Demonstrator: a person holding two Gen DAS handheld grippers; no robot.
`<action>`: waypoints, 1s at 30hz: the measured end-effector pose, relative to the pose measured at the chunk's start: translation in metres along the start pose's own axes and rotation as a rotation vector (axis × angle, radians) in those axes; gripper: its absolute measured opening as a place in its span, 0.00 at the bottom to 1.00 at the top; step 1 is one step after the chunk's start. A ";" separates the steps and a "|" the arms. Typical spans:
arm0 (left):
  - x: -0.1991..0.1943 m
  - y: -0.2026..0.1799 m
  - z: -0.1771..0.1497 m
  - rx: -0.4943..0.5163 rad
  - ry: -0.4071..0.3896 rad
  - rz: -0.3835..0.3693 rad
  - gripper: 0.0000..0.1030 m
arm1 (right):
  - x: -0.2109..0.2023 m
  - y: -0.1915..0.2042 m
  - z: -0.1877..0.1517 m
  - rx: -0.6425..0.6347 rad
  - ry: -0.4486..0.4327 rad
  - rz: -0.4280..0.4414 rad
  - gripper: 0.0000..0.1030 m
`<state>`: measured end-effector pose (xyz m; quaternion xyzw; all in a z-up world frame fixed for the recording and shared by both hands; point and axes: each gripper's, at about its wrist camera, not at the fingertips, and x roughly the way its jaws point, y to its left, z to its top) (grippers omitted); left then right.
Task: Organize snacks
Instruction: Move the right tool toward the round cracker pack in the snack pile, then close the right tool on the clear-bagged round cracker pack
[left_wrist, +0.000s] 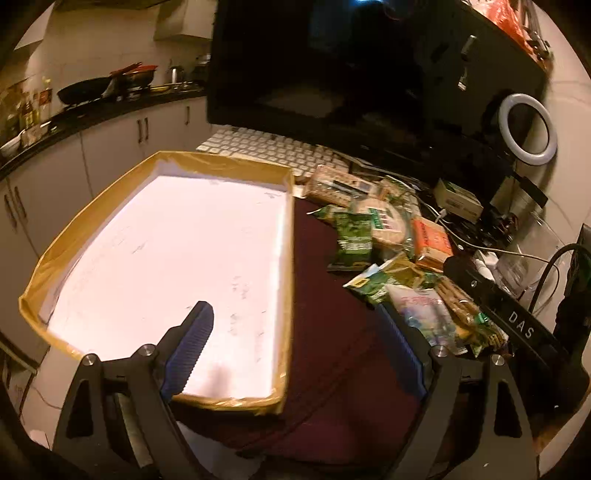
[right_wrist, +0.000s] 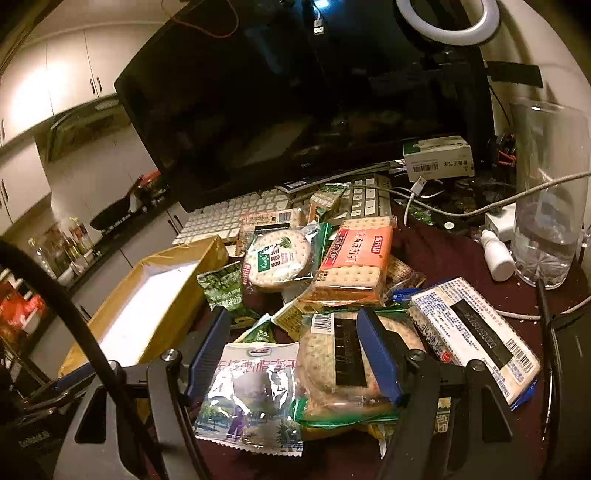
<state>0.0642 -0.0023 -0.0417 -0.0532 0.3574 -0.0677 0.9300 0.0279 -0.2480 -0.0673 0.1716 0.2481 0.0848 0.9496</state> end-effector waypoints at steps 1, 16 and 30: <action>0.001 -0.003 0.003 0.002 0.003 -0.010 0.86 | -0.004 0.000 -0.001 0.004 0.002 -0.004 0.69; 0.047 -0.048 0.042 0.128 0.057 -0.162 0.86 | 0.003 -0.024 -0.001 0.152 0.063 -0.031 0.69; 0.077 -0.037 0.032 0.208 0.111 -0.013 0.86 | 0.009 -0.023 -0.001 0.137 0.067 -0.055 0.69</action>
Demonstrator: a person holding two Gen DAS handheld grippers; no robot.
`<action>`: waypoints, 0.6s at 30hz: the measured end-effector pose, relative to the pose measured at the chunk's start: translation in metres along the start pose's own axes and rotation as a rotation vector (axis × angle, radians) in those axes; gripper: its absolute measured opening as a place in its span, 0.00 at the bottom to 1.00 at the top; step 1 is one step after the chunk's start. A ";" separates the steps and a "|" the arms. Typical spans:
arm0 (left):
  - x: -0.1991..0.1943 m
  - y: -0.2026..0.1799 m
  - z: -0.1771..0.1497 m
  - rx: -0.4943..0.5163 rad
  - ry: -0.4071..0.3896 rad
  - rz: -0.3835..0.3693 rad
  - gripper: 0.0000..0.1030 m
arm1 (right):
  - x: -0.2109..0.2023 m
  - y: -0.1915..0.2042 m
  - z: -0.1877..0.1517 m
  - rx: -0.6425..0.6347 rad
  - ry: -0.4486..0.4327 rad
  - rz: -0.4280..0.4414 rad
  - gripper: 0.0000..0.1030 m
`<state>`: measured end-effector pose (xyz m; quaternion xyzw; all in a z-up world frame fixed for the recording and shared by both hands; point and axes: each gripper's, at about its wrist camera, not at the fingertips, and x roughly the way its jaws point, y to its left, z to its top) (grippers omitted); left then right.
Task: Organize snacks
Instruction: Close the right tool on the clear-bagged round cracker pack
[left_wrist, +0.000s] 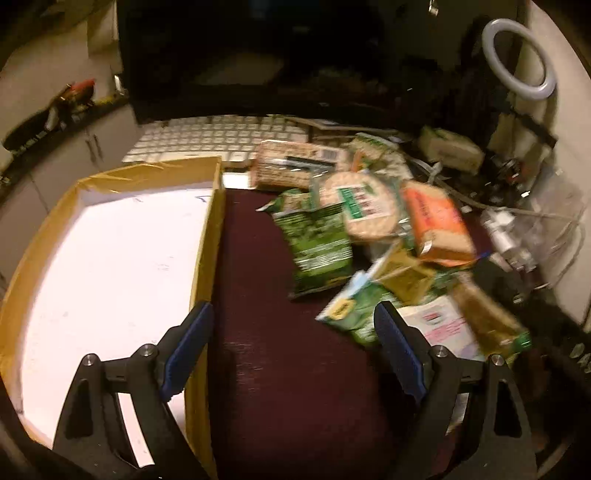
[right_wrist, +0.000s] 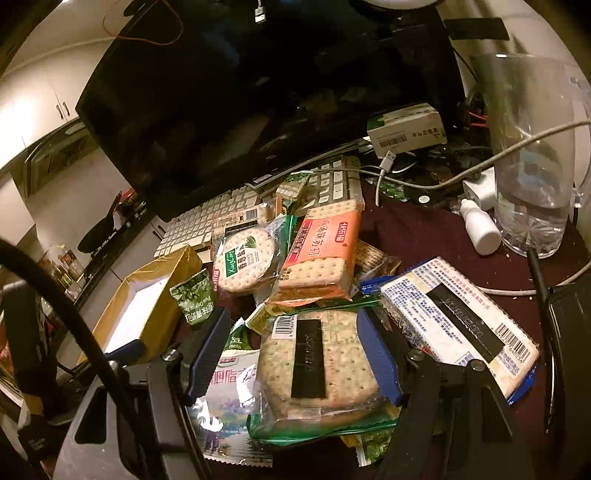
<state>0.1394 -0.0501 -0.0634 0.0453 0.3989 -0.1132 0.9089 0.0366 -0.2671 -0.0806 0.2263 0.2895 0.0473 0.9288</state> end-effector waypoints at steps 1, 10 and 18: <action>-0.001 0.001 -0.002 0.007 -0.003 0.017 0.86 | 0.001 0.001 0.000 -0.005 -0.002 0.001 0.69; -0.017 0.003 -0.007 -0.031 0.011 -0.034 0.86 | 0.003 0.014 -0.002 -0.074 0.003 -0.068 0.69; -0.043 -0.001 -0.011 -0.036 -0.021 -0.046 0.86 | 0.003 0.021 -0.005 -0.130 0.004 -0.036 0.69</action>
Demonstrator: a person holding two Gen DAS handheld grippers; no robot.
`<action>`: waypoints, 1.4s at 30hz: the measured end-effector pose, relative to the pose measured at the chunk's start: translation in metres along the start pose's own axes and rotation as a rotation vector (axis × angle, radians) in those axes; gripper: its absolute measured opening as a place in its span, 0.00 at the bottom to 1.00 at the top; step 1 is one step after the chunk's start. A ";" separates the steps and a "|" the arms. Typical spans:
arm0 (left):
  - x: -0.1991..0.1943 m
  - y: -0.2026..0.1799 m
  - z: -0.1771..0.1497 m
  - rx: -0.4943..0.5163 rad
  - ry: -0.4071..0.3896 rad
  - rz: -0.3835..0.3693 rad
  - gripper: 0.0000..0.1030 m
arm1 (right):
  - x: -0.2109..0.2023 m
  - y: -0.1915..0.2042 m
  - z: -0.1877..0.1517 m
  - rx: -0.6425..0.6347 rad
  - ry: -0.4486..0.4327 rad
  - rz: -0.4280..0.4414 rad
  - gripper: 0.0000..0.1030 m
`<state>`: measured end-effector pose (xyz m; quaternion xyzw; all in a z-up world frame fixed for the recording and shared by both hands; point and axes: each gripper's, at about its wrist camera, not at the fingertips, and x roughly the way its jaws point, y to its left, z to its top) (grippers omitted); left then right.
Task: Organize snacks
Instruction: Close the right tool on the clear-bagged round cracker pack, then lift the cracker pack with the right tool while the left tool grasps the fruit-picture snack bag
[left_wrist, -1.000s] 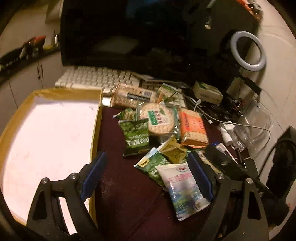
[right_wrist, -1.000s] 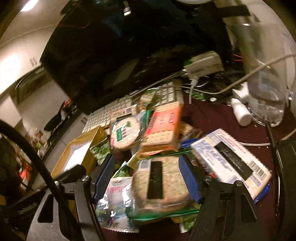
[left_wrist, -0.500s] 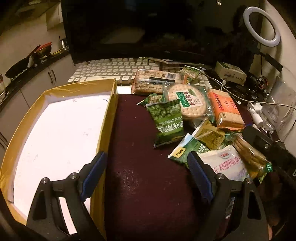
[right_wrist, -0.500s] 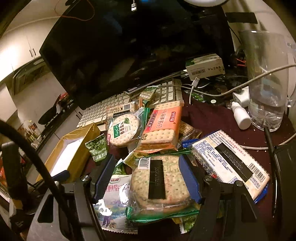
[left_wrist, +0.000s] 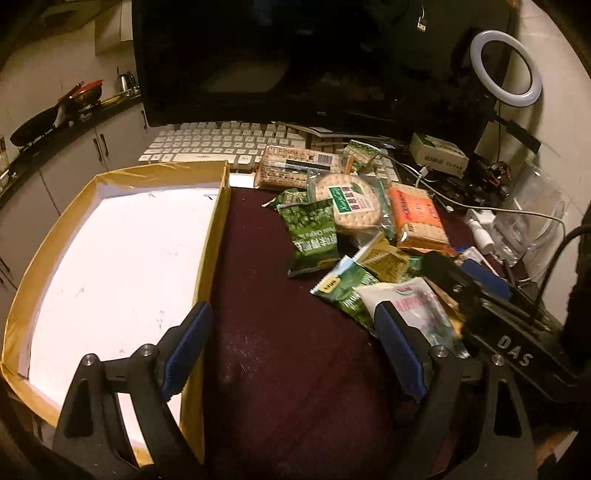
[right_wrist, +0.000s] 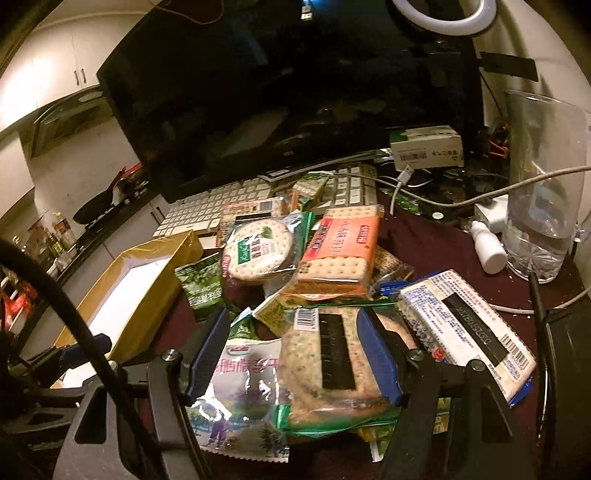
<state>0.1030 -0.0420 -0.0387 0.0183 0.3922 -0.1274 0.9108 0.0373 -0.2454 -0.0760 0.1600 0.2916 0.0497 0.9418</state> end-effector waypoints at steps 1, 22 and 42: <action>-0.001 0.000 -0.001 -0.001 0.002 0.002 0.86 | 0.001 0.001 0.000 -0.006 0.002 0.005 0.69; -0.010 0.005 -0.014 0.036 0.002 0.032 0.86 | 0.001 0.014 -0.003 -0.060 -0.001 0.015 0.72; -0.021 0.010 -0.020 -0.009 -0.017 -0.046 0.86 | -0.023 -0.003 0.004 -0.035 0.069 -0.083 0.72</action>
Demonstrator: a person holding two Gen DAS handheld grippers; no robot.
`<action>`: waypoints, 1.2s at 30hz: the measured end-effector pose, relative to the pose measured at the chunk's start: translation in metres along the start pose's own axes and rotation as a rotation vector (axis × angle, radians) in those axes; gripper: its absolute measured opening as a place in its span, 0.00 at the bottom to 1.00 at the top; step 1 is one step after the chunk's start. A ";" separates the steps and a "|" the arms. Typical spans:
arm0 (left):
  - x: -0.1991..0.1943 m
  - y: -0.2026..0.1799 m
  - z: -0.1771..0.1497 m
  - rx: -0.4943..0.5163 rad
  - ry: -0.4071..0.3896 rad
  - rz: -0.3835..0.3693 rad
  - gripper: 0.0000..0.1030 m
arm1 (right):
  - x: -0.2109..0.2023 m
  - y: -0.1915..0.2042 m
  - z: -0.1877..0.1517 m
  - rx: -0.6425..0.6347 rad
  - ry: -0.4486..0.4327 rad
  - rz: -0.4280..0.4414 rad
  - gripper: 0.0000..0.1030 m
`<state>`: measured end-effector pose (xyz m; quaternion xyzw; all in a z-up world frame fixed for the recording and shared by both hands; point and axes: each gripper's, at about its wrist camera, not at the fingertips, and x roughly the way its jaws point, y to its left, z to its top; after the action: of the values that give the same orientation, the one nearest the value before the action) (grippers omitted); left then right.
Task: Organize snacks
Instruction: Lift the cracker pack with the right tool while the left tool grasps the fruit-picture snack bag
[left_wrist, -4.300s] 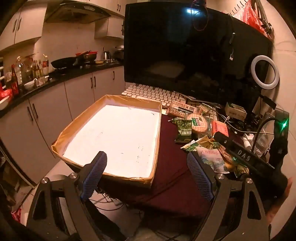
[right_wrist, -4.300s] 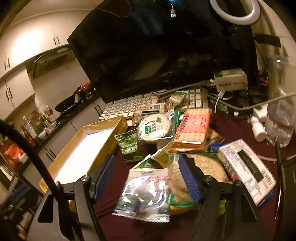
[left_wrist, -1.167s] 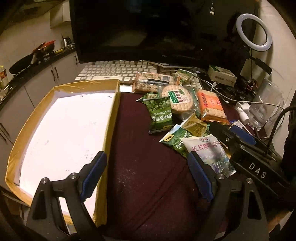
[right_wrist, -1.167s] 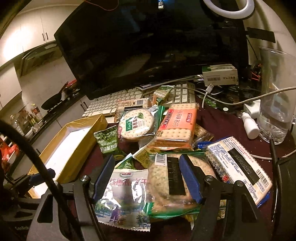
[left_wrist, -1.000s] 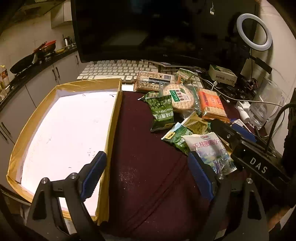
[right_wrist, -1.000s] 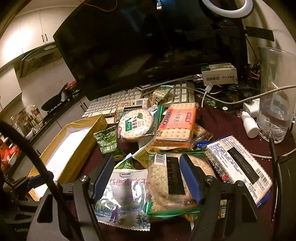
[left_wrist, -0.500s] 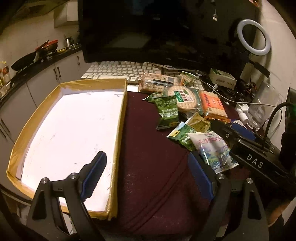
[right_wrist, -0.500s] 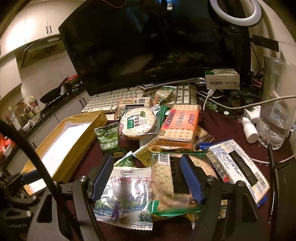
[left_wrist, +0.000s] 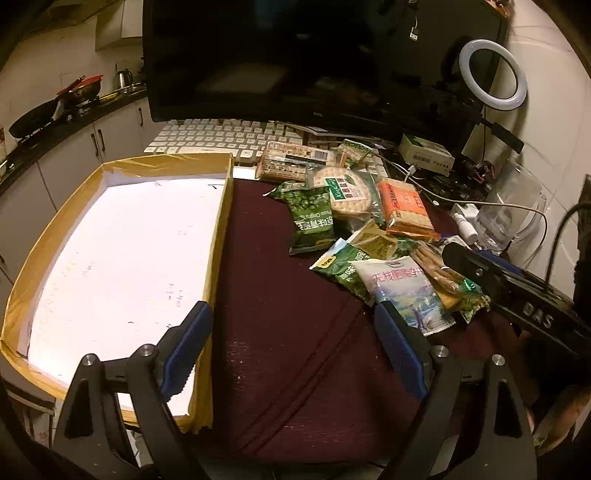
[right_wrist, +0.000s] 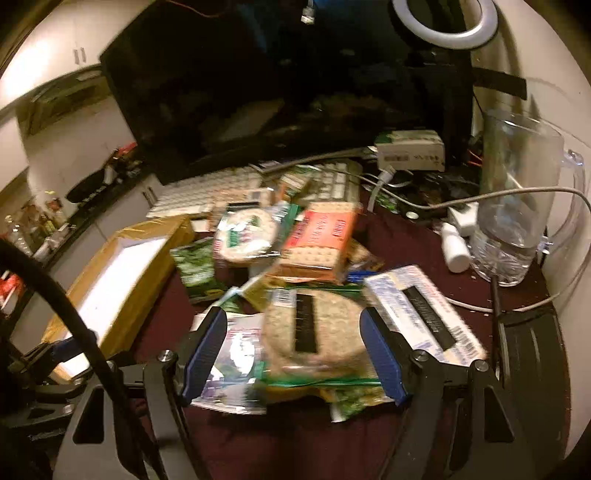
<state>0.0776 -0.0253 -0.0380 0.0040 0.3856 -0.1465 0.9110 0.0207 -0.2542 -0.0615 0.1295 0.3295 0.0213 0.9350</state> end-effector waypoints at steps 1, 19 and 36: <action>0.000 -0.001 0.000 0.000 0.000 -0.001 0.86 | 0.004 -0.004 0.001 0.012 0.018 -0.011 0.72; 0.005 -0.014 0.004 0.023 0.043 -0.056 0.86 | 0.020 -0.017 -0.002 0.137 0.088 0.020 0.72; 0.081 -0.065 0.028 0.074 0.242 -0.191 0.85 | 0.014 -0.048 0.009 0.282 -0.126 0.183 0.72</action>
<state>0.1331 -0.1118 -0.0689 0.0186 0.4853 -0.2452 0.8390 0.0349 -0.3011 -0.0759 0.2900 0.2569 0.0517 0.9205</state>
